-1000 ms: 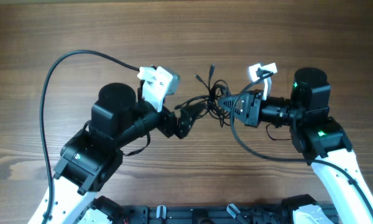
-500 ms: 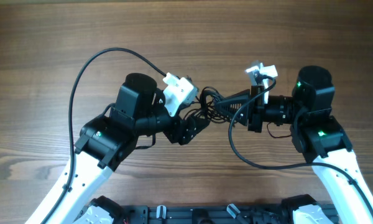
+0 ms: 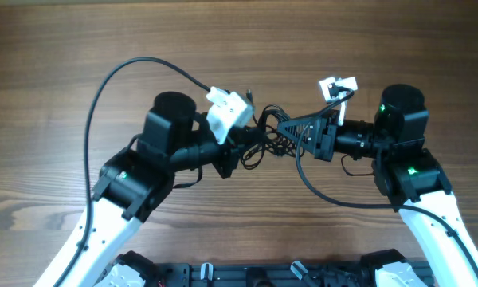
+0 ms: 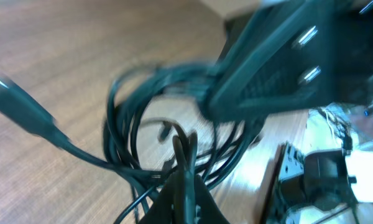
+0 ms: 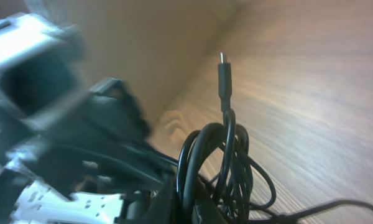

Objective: Untangle cables

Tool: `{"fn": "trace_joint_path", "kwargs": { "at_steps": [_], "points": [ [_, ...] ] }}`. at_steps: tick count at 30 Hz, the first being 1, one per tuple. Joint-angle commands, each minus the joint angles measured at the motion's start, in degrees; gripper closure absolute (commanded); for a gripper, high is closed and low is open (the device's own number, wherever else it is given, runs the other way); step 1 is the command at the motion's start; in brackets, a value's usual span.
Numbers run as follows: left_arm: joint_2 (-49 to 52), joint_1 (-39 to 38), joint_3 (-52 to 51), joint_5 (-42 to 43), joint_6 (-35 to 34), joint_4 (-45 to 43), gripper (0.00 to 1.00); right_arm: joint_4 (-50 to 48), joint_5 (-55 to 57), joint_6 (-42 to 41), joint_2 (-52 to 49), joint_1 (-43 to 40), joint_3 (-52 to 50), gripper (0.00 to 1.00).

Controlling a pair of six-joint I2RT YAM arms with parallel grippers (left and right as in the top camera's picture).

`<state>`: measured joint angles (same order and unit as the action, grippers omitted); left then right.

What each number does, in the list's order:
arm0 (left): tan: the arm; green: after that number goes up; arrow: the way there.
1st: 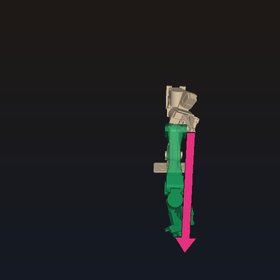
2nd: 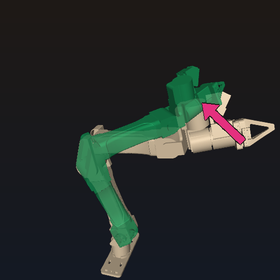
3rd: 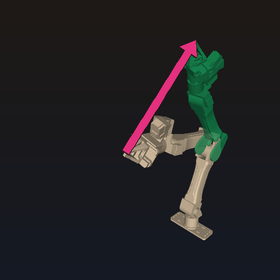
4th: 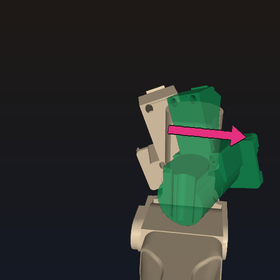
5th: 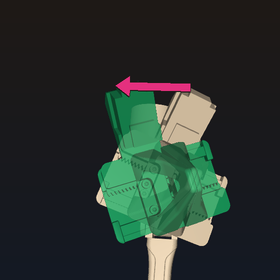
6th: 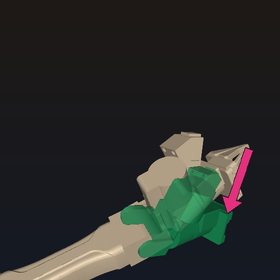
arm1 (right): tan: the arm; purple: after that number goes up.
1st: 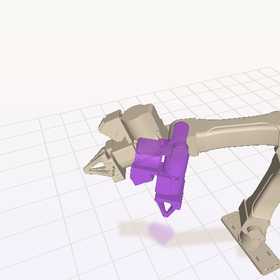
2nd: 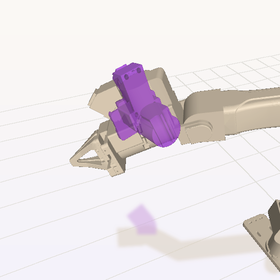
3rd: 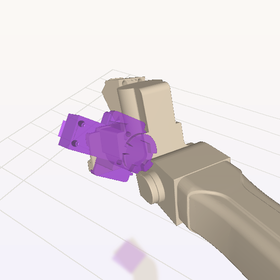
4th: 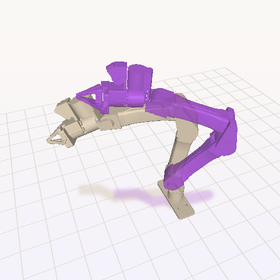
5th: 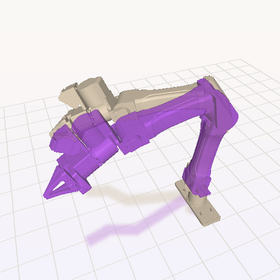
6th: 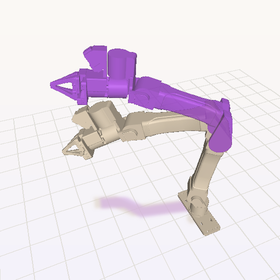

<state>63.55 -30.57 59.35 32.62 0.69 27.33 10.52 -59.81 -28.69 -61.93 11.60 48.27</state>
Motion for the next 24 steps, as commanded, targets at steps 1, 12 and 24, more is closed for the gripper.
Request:
{"fn": "trace_joint_path", "kwargs": {
  "at_steps": [1,12,24],
  "points": [
    [-6.1,2.3,0.3,-7.3,-7.5,-3.0,0.96,3.4,8.0,0.0,0.3,0.0,1.2,0.96],
    [-16.2,6.8,0.3,-33.1,-22.6,4.1,0.84,3.9,16.5,-5.8,0.3,0.0,1.2,0.96],
    [-8.2,6.8,0.3,-5.4,-16.1,5.9,0.0,-0.9,13.0,-10.1,0.3,0.0,1.2,0.96]
  ]
}}
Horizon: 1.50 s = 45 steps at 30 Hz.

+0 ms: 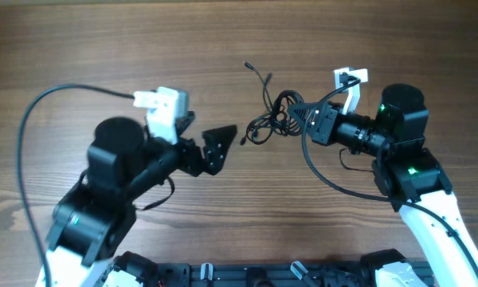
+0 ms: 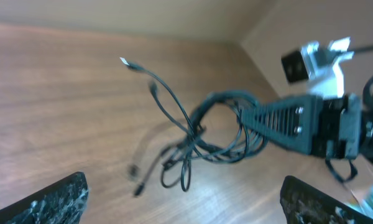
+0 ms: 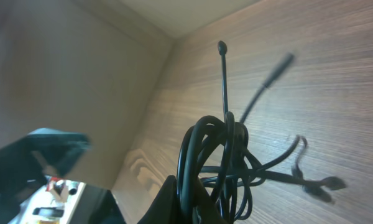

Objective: Untangle cables

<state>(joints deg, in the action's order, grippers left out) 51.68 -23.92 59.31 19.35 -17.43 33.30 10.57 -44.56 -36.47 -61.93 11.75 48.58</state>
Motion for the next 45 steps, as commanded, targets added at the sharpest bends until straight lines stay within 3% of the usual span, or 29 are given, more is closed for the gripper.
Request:
{"fn": "trace_joint_path", "kwargs": {
  "at_steps": [1,6,10,13,14,15,17,23,26,30,38,42,43,44,45],
  "points": [
    [5.7,0.0,0.4,9.2,2.1,-0.2,0.0,-1.2,-2.4,-3.1,0.3,-0.2,0.9,0.96],
    [13.6,-3.0,0.4,9.1,3.8,-2.7,0.0,-2.8,-3.4,-17.3,0.3,-0.2,0.9,0.96],
    [14.5,-5.7,0.4,9.1,7.6,-5.5,0.0,-6.6,-6.6,-23.6,0.3,-0.2,0.9,0.96],
    [14.5,-6.6,0.4,9.1,8.1,-5.4,0.28,-8.2,-6.6,-25.6,0.3,-0.2,0.9,0.96],
    [14.5,-6.6,0.4,9.1,8.1,-5.4,0.44,-8.5,-6.6,-26.2,0.3,-0.2,0.9,0.96],
    [14.5,-6.6,0.4,9.1,8.1,-5.4,0.67,-8.6,-6.6,-26.8,0.3,-0.2,0.9,0.96],
    [14.5,-6.6,0.4,8.5,8.1,-5.5,0.95,-8.9,-6.6,-27.1,0.3,-0.2,0.9,0.96],
    [13.9,-6.6,0.4,3.8,5.8,-10.4,0.96,-6.9,-4.2,-25.3,0.3,-0.2,0.9,0.96],
    [12.8,-6.6,0.4,1.7,1.7,-16.3,0.96,0.1,2.6,-23.5,0.3,-0.2,0.8,0.96],
    [10.0,-6.6,0.4,1.4,1.5,-21.2,0.96,7.5,10.0,-23.5,0.3,-0.2,0.8,0.96],
    [2.8,-6.6,0.4,-28.9,-18.4,-16.0,0.96,9.4,12.6,-23.5,0.3,-0.2,0.8,0.96],
    [2.7,-6.6,0.4,-30.6,-21.0,-12.6,0.96,6.5,12.6,-25.7,0.3,-0.2,0.8,0.96],
    [2.7,-6.6,0.4,-30.6,-21.0,-11.5,0.86,5.8,12.5,-27.5,0.3,-0.2,0.8,0.96],
    [2.7,-6.6,0.4,-30.6,-20.9,-10.2,0.64,5.2,12.4,-28.3,0.3,-0.2,0.8,0.96],
    [2.7,-6.6,0.4,-30.5,-20.7,-9.0,0.56,4.0,12.1,-28.4,0.3,-0.2,0.8,0.96]
  ]
}}
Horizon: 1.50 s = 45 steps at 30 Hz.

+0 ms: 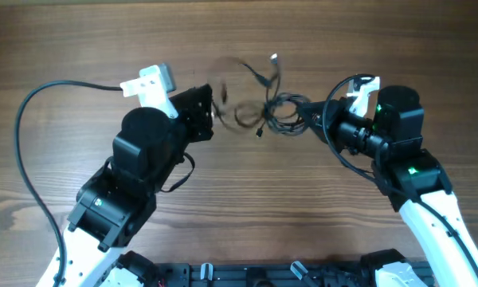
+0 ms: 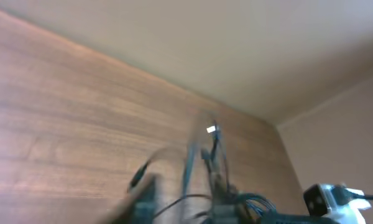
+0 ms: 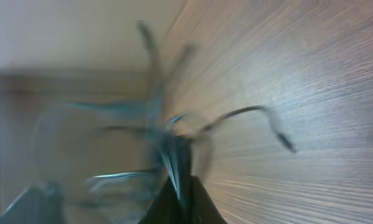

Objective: Untangle cables

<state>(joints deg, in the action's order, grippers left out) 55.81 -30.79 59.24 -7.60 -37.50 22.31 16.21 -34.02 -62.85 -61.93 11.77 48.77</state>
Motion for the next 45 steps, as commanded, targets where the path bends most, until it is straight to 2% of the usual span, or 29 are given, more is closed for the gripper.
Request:
{"fn": "trace_joint_path", "kwargs": {
  "at_steps": [1,4,6,7,10,11,12,14,17,20,22,24,25,26,31,35,36,38,39,41,45],
  "points": [
    [-1.4,0.3,0.5,-3.6,-0.7,3.7,0.32,-3.5,0.9,-2.1,0.3,-0.2,0.6,0.96],
    [-1.4,0.3,0.5,-2.0,-0.2,5.2,0.28,-6.5,-0.6,-2.0,0.3,-0.2,0.6,0.96],
    [-1.4,0.3,0.5,1.7,3.8,5.2,0.27,-8.2,-2.1,-1.8,0.3,-0.2,0.6,0.96],
    [-1.4,0.3,0.5,4.9,6.0,5.2,0.22,-8.9,-2.4,-1.7,0.3,-0.2,0.6,0.96],
    [-1.4,0.3,0.5,17.3,15.9,5.2,0.11,-13.5,-6.0,1.5,0.3,-0.2,0.6,0.96],
    [-1.4,0.3,0.5,24.4,21.9,5.2,0.06,-16.2,-8.6,3.3,0.3,-0.2,0.6,0.96],
    [-1.3,0.3,0.5,28.0,26.2,5.5,0.05,-17.9,-10.5,4.4,0.3,-0.2,0.6,0.96],
    [-0.8,0.3,0.4,26.7,28.5,5.8,0.0,-22.0,-15.6,6.8,0.3,-0.2,0.6,0.96],
    [0.4,0.3,0.5,21.1,28.5,5.8,0.0,-25.0,-20.4,9.0,0.3,-0.2,0.6,0.96],
    [4.2,0.3,0.4,21.0,28.8,5.7,0.02,-29.1,-24.6,10.2,0.3,-0.2,0.6,0.96],
    [5.8,0.3,0.5,22.5,28.7,5.2,0.16,-29.5,-25.2,10.4,0.3,-0.2,0.6,0.96],
    [6.2,0.3,0.5,25.6,28.7,2.8,0.47,-29.5,-25.2,10.4,0.3,-0.2,0.6,0.96],
    [6.2,0.3,0.5,25.8,28.7,1.7,0.67,-29.4,-25.0,10.4,0.3,-0.2,0.6,0.96],
    [6.2,0.3,0.5,25.8,28.7,0.3,0.96,-29.0,-24.5,10.9,0.3,-0.2,0.6,0.96],
    [5.8,0.3,0.5,25.8,28.1,-0.2,0.96,-19.9,-17.3,15.3,0.3,-0.2,0.6,0.96],
    [3.8,0.3,0.5,25.5,27.5,-0.7,0.96,-16.4,-13.7,17.8,0.3,-0.2,0.6,0.96],
    [3.0,0.3,0.5,23.4,24.8,-1.1,0.96,-16.0,-13.4,17.9,0.3,-0.2,0.6,0.96],
    [0.4,0.3,0.5,8.0,10.6,-1.0,0.96,-15.8,-12.9,17.9,0.3,-0.2,0.6,0.96],
    [-0.4,0.3,0.5,4.0,6.1,-1.0,0.96,-15.7,-12.5,17.9,0.3,-0.2,0.6,0.96],
    [-2.2,0.3,0.5,0.4,-2.2,-1.7,0.96,-14.9,-11.9,17.9,0.3,-0.2,0.6,0.96],
    [-4.9,0.3,0.5,0.5,-6.6,-1.9,0.96,-13.9,-11.8,18.8,0.3,-0.2,0.6,0.96]
  ]
}}
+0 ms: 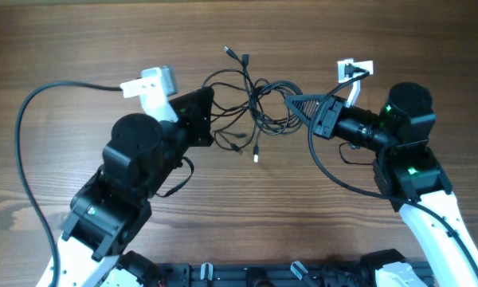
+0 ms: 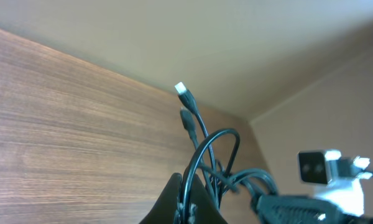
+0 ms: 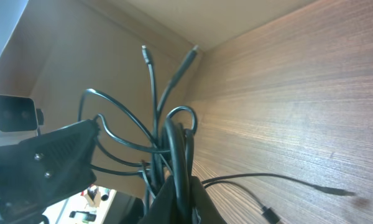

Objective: Untangle cables

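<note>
A tangle of thin black cables (image 1: pixel 255 102) hangs stretched between my two grippers above the wooden table (image 1: pixel 80 40). My left gripper (image 1: pixel 209 118) is shut on a cable loop at the tangle's left side; in the left wrist view the left gripper (image 2: pixel 189 200) pinches that loop, and a plug tip (image 2: pixel 180 88) points upward. My right gripper (image 1: pixel 296 104) is shut on the bundle's right side; the right wrist view shows the right gripper (image 3: pixel 181 193) clamped on several strands. Loose ends (image 1: pixel 228 52) stick out toward the far side and one plug (image 1: pixel 256 158) dangles toward me.
The left arm's own black supply cable (image 1: pixel 32 119) arcs over the table's left half. The right arm's cable (image 1: pixel 334 179) loops under its wrist. A loose strand with a plug (image 3: pixel 268 214) trails just above the tabletop in the right wrist view.
My left gripper is now shut on a loop at the tangle's left. The blurred tangle has settled and spread wider between the grippers. The right gripper sits slightly further left.
Both grippers were close together, shut on the tangle. Then my left gripper was open and drawn back left while the right held the bundle alone. Later the left was up beside the blurred tangle. Now both hold it, spread between them.
</note>
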Tool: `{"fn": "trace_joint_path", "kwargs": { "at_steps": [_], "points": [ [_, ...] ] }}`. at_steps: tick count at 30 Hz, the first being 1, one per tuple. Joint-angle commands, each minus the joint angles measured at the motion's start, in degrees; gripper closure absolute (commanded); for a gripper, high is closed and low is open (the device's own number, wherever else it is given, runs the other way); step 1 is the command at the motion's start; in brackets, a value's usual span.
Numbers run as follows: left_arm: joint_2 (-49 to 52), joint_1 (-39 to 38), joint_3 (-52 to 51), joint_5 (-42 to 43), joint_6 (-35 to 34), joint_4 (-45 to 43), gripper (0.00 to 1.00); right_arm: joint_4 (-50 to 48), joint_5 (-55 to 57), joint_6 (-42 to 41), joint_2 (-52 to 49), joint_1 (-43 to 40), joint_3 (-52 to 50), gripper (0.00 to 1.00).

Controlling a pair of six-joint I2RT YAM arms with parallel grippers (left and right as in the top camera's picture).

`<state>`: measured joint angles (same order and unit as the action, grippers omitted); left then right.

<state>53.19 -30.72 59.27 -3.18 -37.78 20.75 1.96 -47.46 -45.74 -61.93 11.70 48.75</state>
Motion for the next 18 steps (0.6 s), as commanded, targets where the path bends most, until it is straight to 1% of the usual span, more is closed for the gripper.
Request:
{"fn": "trace_joint_path", "kwargs": {
  "at_steps": [1,4,5,7,9,10,11,12,13,14,15,16,18],
  "points": [
    [-2.6,0.2,0.4,-4.0,-6.4,-0.2,0.96,0.3,1.7,1.7,0.3,-0.2,0.6,0.96],
    [-3.4,0.2,0.4,-4.0,-6.5,1.0,0.96,0.3,3.0,1.0,0.3,-0.2,0.7,0.95],
    [-3.4,0.2,0.4,-4.1,-8.3,1.6,0.96,0.2,3.4,0.5,0.3,-0.2,0.7,0.96],
    [-3.4,0.2,0.4,-9.1,-19.3,5.6,0.96,0.3,4.9,0.2,0.3,-0.2,0.7,0.96],
    [-3.4,0.2,0.4,-13.3,-27.9,8.6,0.96,0.6,6.1,-0.9,0.3,-0.2,0.7,0.95],
    [-3.4,0.2,0.4,-14.6,-34.6,10.0,0.96,1.3,6.9,-0.9,0.3,-0.2,0.7,0.96],
    [-3.4,0.2,0.4,-14.6,-38.1,10.0,0.96,2.3,7.6,-0.9,0.3,-0.2,0.7,0.96],
    [-3.4,0.2,0.4,-14.4,-39.8,10.0,0.96,2.8,7.8,-0.9,0.3,-0.2,0.7,0.96],
    [-3.4,0.2,0.4,-14.4,-40.1,10.1,0.89,3.5,8.0,-0.8,0.3,-0.2,0.7,0.96],
    [-3.3,0.2,0.4,-14.2,-40.0,10.6,0.75,3.5,8.0,-0.8,0.3,-0.2,0.7,0.95],
    [-3.3,0.2,0.4,-13.5,-38.3,11.9,0.66,3.5,8.0,-0.8,0.3,-0.2,0.7,0.96],
    [-3.3,0.2,0.4,-13.0,-36.9,13.2,0.62,3.5,8.0,-0.8,0.3,-0.2,0.7,0.96],
    [-3.3,0.2,0.4,-12.3,-33.4,14.4,0.62,3.5,7.8,-0.7,0.3,-0.2,0.7,0.96]
  ]
}}
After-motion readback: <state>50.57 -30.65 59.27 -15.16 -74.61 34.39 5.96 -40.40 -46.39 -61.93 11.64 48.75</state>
